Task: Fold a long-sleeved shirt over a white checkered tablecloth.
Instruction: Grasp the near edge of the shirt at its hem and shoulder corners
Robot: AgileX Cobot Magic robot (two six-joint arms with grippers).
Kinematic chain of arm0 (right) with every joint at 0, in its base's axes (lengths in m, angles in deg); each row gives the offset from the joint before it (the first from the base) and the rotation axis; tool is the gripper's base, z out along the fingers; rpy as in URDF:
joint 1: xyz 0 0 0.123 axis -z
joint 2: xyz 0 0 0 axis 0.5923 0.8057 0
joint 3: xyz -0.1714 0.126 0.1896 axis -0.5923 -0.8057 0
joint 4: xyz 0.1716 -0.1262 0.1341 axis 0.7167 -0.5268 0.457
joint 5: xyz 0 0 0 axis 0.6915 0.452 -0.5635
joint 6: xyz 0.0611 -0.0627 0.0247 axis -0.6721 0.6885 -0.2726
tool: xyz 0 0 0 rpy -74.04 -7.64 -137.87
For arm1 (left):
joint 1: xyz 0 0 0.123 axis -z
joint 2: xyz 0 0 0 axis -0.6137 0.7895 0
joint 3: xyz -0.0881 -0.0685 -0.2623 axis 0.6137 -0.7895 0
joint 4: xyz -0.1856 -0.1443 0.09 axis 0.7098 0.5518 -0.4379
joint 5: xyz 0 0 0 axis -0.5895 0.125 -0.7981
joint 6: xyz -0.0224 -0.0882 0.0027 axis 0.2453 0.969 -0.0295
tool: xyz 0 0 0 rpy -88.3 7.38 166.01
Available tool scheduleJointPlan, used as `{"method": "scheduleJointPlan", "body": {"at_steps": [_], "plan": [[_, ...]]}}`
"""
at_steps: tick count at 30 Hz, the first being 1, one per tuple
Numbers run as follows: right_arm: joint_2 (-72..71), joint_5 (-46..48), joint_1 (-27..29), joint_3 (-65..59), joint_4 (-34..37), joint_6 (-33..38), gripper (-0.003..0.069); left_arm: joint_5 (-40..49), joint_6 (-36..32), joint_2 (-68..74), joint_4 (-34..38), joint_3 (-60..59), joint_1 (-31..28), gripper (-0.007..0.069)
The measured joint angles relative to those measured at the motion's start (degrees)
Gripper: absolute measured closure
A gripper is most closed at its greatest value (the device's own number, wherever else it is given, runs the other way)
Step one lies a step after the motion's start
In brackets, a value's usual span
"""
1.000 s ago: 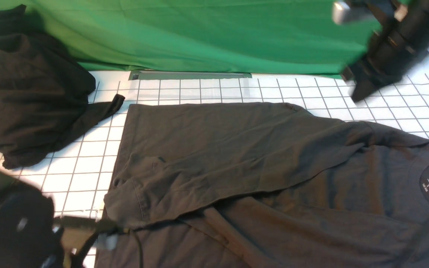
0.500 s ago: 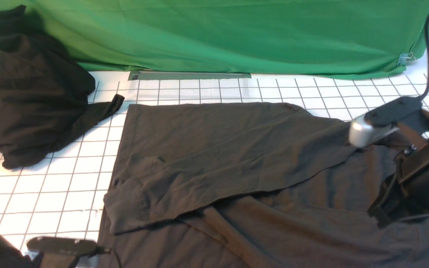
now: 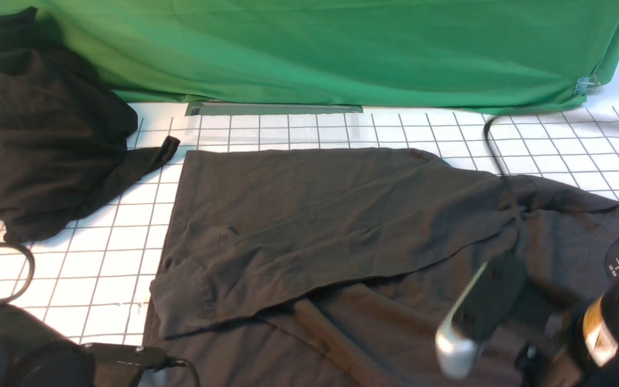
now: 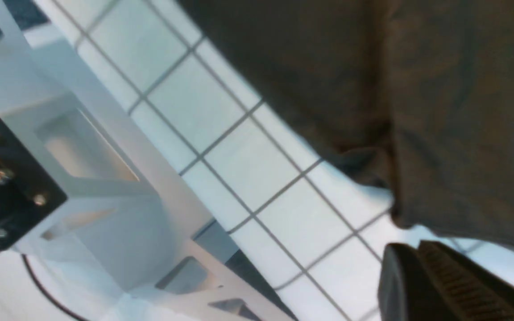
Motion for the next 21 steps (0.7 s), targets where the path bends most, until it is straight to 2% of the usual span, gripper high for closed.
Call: {"method": "scheduleJointPlan", "body": {"at_steps": [2, 3, 5, 6, 7, 10, 17, 21], "plan": [[0.06, -4.10, -0.41, -3.97, 0.00, -0.14, 0.0568, 1.74, -1.68, 0.19, 0.49, 0.92, 0.00, 0.0391], [0.06, -6.79, -0.48, -6.53, -0.06, -0.14, 0.0513, 2.95, -2.50, 0.25, 0.49, 1.37, 0.00, 0.0487], [0.34, -10.09, -0.48, -9.37, -0.12, -0.14, 0.0419, 4.76, -3.31, 0.25, 0.02, 1.95, 0.00, 0.0577], [0.41, -10.09, -0.48, -9.59, -0.12, -0.14, 0.0409, 5.13, -3.39, 0.25, 0.01, 2.06, 0.00, 0.0582], [0.90, -12.22, -0.48, -10.94, -0.12, -0.20, 0.0344, 6.38, -3.53, 0.18, -0.74, 2.50, 0.00, 0.0600], [2.76, -14.42, -0.48, -12.20, -0.26, -0.19, 0.0242, 10.84, -3.49, -1.42, -2.11, 3.82, 0.00, 0.0608], [9.77, -18.99, -0.48, -12.31, -1.24, -1.43, 0.0211, 13.21, -2.81, -7.92, -3.18, 4.32, 0.00, 0.0608], [13.70, -20.78, -0.48, -12.31, -5.86, -4.42, 0.0211, 13.54, -2.62, -10.75, -3.25, 4.32, 0.00, 0.0608]]}}
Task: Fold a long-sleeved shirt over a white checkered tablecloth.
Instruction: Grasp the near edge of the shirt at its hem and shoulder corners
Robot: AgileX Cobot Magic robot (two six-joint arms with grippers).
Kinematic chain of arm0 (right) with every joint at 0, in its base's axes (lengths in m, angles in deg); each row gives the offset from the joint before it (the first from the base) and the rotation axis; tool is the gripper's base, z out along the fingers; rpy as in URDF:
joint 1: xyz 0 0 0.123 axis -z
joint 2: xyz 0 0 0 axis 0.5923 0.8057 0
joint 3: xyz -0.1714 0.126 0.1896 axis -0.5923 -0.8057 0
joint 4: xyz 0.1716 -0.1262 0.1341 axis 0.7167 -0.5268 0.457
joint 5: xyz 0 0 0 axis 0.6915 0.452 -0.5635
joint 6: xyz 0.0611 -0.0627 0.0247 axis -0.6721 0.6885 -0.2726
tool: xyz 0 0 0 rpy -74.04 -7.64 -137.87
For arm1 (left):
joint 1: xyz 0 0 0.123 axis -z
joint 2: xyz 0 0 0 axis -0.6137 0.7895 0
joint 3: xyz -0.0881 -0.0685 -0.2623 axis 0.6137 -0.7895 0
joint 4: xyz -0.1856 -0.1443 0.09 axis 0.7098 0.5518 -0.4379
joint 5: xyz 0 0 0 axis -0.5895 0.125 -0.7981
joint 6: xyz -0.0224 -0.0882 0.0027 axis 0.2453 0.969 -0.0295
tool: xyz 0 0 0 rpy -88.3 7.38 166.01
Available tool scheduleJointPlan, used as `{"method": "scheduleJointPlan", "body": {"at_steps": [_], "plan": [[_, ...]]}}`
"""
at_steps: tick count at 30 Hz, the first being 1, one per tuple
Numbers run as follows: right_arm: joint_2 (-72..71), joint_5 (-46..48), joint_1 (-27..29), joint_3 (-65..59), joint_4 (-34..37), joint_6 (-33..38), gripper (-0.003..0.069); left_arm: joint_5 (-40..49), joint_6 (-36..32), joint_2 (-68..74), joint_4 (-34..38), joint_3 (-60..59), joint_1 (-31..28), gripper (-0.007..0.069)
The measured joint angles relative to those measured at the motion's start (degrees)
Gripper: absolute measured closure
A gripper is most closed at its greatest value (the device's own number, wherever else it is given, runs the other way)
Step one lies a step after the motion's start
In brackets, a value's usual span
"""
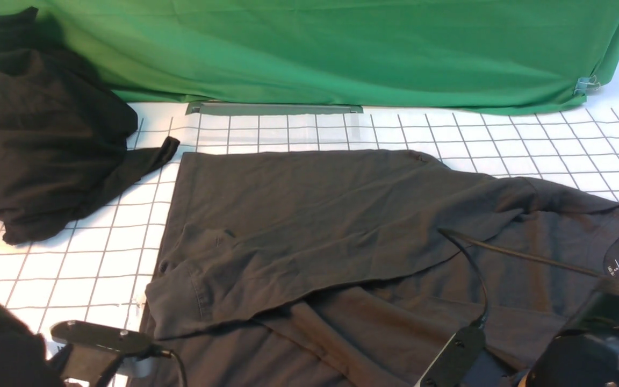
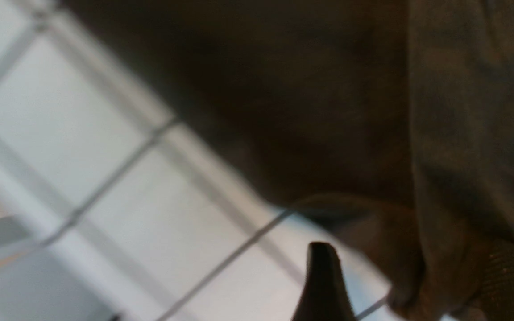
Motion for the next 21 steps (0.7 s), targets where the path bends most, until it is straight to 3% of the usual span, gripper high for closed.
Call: {"method": "scheduleJointPlan", "body": {"at_steps": [5, 9, 11, 17, 21], "plan": [[1.51, 0.32, 0.00, 0.12, -3.02, -1.57, 0.0337, 0.66, 0.06, -1.96, -0.49, 0.00, 0.00, 0.0608], [1.51, 3.05, -0.43, 0.18, -4.13, -1.57, 0.0581, 2.59, 0.25, -3.07, 0.02, 0.14, 0.00, 0.0608], [0.96, 7.27, -1.48, 0.18, -3.43, -1.57, 0.0617, 6.50, 0.46, -5.05, 0.97, 0.36, 0.00, 0.0608], [-6.98, 14.89, -5.27, 0.34, -2.19, -1.64, 0.0624, 10.62, 2.52, -12.77, 0.31, 3.21, 0.00, 0.0608], [-12.26, 20.50, -3.89, 4.30, -2.45, -1.23, 0.0630, 11.28, 5.03, -14.44, -5.16, 9.83, 0.00, 0.0608]]}}
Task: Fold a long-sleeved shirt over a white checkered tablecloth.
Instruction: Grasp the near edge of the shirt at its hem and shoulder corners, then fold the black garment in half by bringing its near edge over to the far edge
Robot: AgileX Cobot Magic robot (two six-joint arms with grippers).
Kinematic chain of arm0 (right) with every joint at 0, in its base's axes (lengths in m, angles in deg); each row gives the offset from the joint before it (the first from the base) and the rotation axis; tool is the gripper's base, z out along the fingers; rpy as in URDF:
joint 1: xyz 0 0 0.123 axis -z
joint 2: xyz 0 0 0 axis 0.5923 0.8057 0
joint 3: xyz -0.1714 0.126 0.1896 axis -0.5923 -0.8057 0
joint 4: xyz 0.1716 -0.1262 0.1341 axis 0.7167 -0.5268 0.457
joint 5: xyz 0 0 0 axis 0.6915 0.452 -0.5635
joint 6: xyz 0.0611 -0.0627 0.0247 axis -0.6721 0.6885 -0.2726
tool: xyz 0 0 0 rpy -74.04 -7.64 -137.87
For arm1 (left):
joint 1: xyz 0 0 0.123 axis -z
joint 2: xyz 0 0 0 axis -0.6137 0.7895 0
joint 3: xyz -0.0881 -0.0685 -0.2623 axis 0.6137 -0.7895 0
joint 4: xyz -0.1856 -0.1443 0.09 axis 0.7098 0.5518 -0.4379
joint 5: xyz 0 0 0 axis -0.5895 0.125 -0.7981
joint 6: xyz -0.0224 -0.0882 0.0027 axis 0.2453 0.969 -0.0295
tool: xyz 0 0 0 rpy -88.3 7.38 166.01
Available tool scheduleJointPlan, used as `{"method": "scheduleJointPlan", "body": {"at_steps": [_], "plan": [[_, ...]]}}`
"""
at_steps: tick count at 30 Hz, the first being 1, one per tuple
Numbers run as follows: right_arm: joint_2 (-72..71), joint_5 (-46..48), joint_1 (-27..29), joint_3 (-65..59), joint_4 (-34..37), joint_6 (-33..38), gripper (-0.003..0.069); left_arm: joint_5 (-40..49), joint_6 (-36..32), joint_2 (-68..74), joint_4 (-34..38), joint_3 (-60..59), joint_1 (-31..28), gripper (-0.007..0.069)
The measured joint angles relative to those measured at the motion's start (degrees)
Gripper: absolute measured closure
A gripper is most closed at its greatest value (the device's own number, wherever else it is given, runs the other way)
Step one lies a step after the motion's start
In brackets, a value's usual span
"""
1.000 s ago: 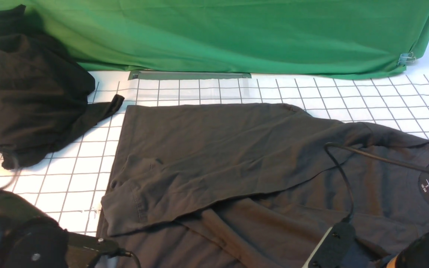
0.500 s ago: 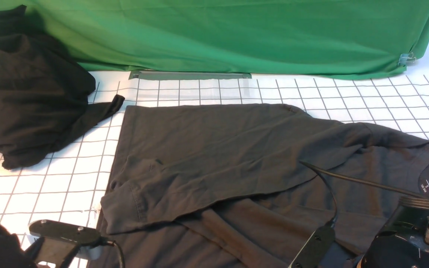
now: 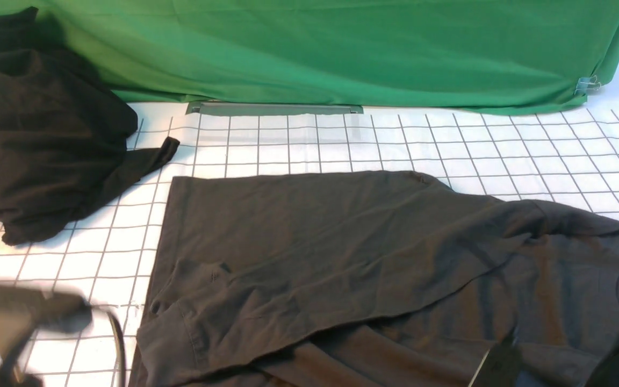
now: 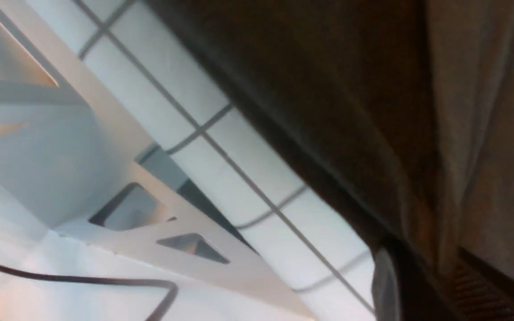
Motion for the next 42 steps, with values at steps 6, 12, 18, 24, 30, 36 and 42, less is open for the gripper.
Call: {"method": "scheduleJointPlan", "body": {"at_steps": [6, 12, 18, 24, 30, 36, 42], "plan": [[0.94, 3.16, 10.80, 11.90, -0.82, 9.05, 0.0630, -1.03, -0.92, 7.76, -6.71, 12.35, -6.27, 0.0608], [9.52, 4.11, 20.47, 25.66, -1.30, 16.19, 0.0630, -6.78, -9.45, 19.06, -1.39, 21.36, -17.39, 0.0608], [20.54, 3.11, 24.83, 40.77, -1.03, 19.07, 0.0630, -11.24, -14.96, 30.97, 2.66, 29.54, -26.22, 0.0608], [33.73, 2.01, 26.17, 55.31, -1.32, 21.12, 0.0630, -12.81, -17.37, 42.84, 4.10, 37.87, -30.06, 0.0608], [47.57, -1.24, 28.02, 69.41, -1.37, 20.66, 0.0630, -12.77, -18.64, 57.97, 6.72, 50.26, -33.62, 0.0608], [57.42, -3.59, 29.01, 77.59, -1.67, 20.54, 0.0619, -12.99, -18.77, 67.15, 6.77, 58.05, -33.96, 0.0608], [59.79, -7.70, 29.07, 78.01, -1.67, 19.48, 0.0491, -13.63, -18.65, 70.06, 6.71, 59.28, -34.25, 0.0545]]}}
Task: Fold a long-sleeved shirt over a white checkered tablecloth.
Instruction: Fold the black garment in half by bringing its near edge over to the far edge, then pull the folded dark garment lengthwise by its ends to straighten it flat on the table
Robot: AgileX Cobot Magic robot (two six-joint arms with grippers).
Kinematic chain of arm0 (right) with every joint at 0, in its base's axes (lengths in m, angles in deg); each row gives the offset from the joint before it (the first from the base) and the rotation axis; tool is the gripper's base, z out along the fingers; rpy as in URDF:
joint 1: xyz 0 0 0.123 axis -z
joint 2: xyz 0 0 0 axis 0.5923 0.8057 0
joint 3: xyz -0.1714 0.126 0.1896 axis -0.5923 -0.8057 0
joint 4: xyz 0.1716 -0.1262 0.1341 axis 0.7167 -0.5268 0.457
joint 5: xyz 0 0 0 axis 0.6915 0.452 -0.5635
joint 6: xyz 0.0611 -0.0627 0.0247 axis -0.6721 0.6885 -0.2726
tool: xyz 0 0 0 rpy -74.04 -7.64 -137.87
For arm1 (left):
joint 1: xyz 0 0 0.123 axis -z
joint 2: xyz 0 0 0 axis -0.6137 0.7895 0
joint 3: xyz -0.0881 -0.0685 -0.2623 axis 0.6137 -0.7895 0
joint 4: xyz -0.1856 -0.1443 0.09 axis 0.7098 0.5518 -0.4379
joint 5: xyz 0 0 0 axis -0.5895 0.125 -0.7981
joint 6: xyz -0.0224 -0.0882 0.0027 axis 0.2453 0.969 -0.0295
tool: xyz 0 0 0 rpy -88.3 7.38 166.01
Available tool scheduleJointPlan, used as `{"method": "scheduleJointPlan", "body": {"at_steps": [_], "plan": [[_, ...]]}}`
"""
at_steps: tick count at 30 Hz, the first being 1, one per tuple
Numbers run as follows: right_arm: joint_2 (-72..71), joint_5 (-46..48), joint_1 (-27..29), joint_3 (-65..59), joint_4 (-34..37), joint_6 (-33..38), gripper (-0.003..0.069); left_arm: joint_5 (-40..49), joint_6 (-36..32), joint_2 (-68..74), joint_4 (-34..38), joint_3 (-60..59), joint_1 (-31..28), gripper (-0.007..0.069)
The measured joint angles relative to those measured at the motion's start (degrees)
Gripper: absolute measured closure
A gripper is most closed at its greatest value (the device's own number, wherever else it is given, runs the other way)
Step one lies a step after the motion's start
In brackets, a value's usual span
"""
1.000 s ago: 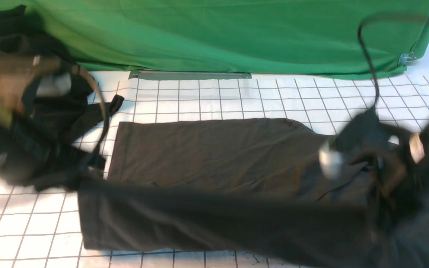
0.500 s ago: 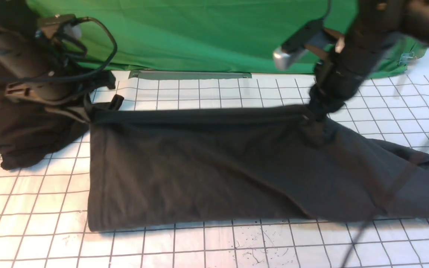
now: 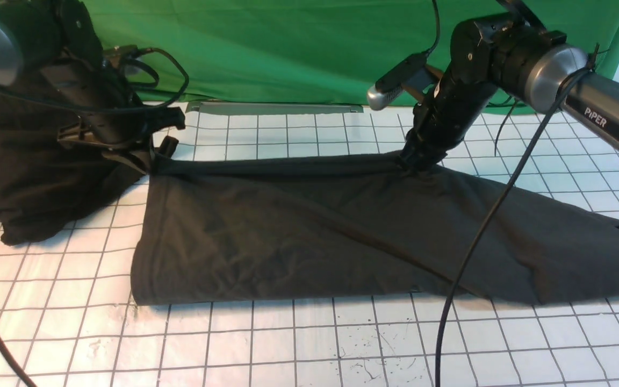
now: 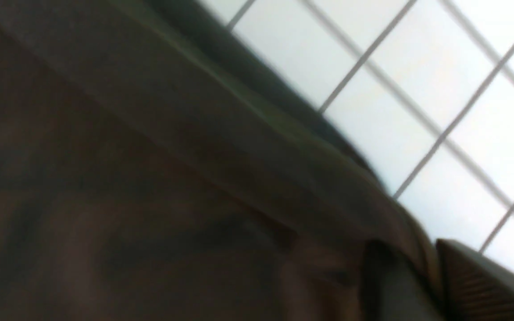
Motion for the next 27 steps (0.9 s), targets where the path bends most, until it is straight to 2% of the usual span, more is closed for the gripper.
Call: {"method": "scheduleJointPlan", "body": {"at_steps": [1, 2, 3, 4, 7, 8, 10, 13, 18, 20, 21, 24, 25, 26, 27], "plan": [[0.00, -0.92, 0.00, 0.00, 0.00, -0.40, 0.0431, -0.58, 0.09, 0.23, -0.39, 0.00, -0.04, 0.0499], [0.00, -1.15, 0.00, 0.02, 0.00, -0.47, 0.0421, -0.71, 0.09, 0.30, -0.39, 0.00, -0.04, 0.0491], [-0.06, -1.41, 0.01, 0.35, -0.35, -0.67, 0.0352, -2.13, 0.09, 0.44, -1.80, 0.09, -0.11, 0.0417], [-0.13, -1.15, 0.06, 0.61, -0.43, -0.80, 0.0328, -2.52, 0.09, 0.44, -2.86, 0.50, -0.11, 0.0382], [-1.57, 0.89, 0.06, 1.50, -1.48, -2.14, 0.0328, -0.88, 3.44, 0.51, -8.35, 3.77, -0.11, 0.0275], [-1.57, 1.11, 0.06, 1.50, -1.56, -2.14, 0.0330, -0.54, 3.78, 0.51, -9.17, 4.11, -0.11, 0.0270], [-4.99, 4.36, 0.06, 2.32, -2.96, -3.82, 0.0392, 4.81, 5.18, 0.51, -11.91, 9.12, -0.17, 0.0241], [-9.66, 10.45, 0.33, 2.78, -5.92, -5.11, 0.0473, 11.11, 1.33, 0.13, -9.39, 14.35, -0.16, 0.0291], [-17.60, 14.09, 5.06, -2.18, -6.87, -9.12, 0.0597, 13.92, -5.54, -4.19, 1.64, 13.45, 0.94, 0.0552], [-19.12, 14.36, 7.24, -4.95, -6.29, -9.34, 0.0631, 13.98, -6.67, -6.28, 3.17, 10.92, 1.99, 0.0589], [-21.25, 14.51, 10.48, -8.72, -5.91, -9.34, 0.0648, 13.98, -7.58, -8.45, 3.91, 7.39, 3.44, 0.0613], [-23.46, 14.90, 16.14, -16.21, -5.48, -9.52, 0.0635, 13.56, -8.47, -12.01, 4.02, -0.54, 6.99, 0.0624], [-23.59, 14.73, 19.13, -18.99, -4.71, -9.52, 0.0603, 11.97, -8.77, -13.35, 4.09, -5.00, 9.18, 0.0627], [-23.59, 14.65, 19.56, -19.44, -4.53, -9.52, 0.0603, 11.63, -8.77, -13.49, 4.09, -5.62, 9.48, 0.0628], [-23.37, 13.54, 22.74, -22.96, -2.39, -9.20, 0.0533, 8.71, -9.09, -14.25, 4.01, -10.19, 11.95, 0.0629]]}}
